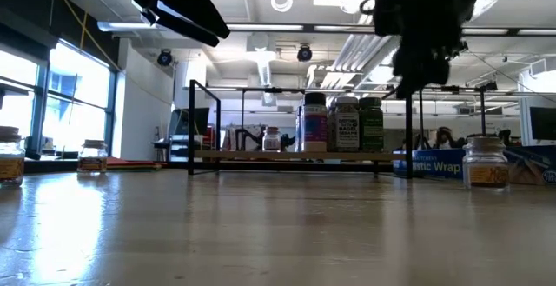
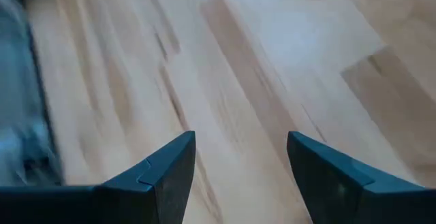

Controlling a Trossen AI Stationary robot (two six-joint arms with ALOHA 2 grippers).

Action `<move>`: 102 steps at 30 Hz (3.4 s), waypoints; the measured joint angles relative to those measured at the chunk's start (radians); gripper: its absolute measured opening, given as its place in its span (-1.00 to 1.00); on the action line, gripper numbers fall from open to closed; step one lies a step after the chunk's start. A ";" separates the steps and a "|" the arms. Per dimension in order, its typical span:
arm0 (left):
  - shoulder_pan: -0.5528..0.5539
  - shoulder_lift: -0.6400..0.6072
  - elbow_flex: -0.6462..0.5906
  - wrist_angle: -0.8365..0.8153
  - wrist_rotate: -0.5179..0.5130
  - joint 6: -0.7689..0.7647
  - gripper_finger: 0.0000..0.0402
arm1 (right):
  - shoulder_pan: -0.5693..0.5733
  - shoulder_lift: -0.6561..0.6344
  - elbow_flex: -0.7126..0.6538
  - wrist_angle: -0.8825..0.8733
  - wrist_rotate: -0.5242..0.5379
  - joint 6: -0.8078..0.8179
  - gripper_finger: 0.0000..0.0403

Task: Shelf spices
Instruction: Put the top right brown seasoning bottle on the shelf aligned with the other brown seasoning bottle

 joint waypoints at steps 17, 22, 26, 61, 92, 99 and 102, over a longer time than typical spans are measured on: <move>-0.011 0.000 0.000 0.006 0.009 -0.026 0.17 | 0.229 0.003 -0.092 -0.506 0.176 0.268 0.13; -0.011 0.000 0.000 0.006 0.007 -0.026 0.17 | 0.199 0.013 -0.167 -0.178 0.189 0.245 0.13; -0.011 0.000 0.000 0.008 0.008 -0.019 0.17 | 0.175 0.036 -0.165 0.088 0.256 0.126 0.13; 0.200 0.564 -0.067 0.967 0.278 0.409 0.37 | 0.603 0.042 -0.057 0.065 0.575 0.286 0.13; 0.414 0.208 -0.068 0.558 0.220 0.271 -0.14 | 0.603 0.042 -0.057 0.062 0.640 0.286 0.13; 0.744 0.273 -0.068 0.634 0.573 0.230 -0.14 | 0.603 0.042 -0.057 0.062 0.682 0.278 0.13; 0.803 0.323 -0.069 0.700 0.597 0.251 -0.14 | 0.603 0.042 -0.058 0.062 0.681 0.278 0.13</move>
